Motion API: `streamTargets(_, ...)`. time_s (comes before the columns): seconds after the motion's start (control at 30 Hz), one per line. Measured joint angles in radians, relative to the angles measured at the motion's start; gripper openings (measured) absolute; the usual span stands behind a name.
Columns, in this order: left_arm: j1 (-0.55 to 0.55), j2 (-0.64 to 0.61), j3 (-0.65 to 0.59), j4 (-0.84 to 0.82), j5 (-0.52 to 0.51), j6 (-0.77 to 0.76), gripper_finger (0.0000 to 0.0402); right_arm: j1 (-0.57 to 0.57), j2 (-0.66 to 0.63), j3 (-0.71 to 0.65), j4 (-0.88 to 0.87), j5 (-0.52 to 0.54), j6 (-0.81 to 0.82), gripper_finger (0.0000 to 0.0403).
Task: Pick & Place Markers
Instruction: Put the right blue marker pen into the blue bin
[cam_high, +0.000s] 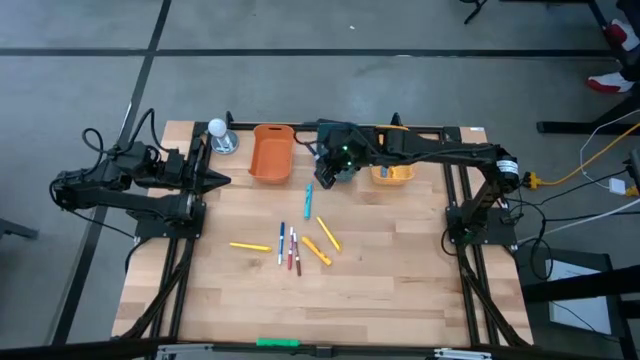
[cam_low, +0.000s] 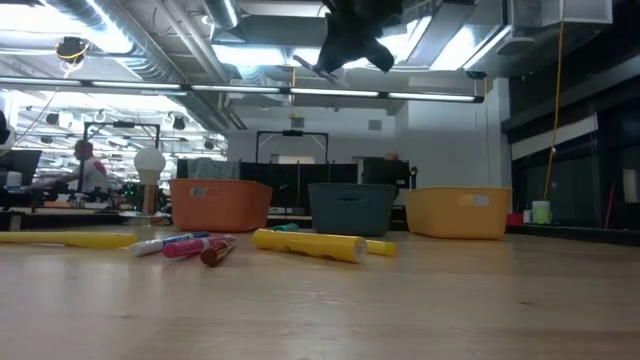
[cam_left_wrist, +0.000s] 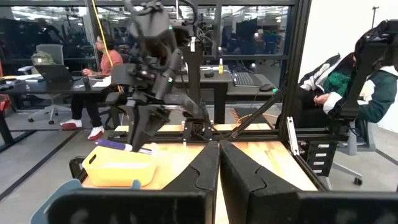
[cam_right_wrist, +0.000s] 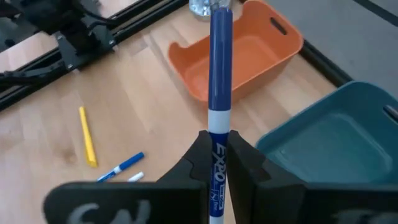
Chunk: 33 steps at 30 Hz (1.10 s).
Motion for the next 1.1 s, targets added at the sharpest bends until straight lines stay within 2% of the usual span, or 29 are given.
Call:
streamTargets(0.57, 0.0, 0.0, 0.0, 0.0, 0.0, 0.0, 0.0008, -0.157, -0.008, 0.0, 0.015, -0.005, -0.043, 0.0027)
streamTargets(1.1, 0.0, 0.0, 0.0, 0.0, 0.0, 0.0, 0.0009, -0.287, -0.008, 0.0, 0.103, -0.031, -0.021, 0.0027)
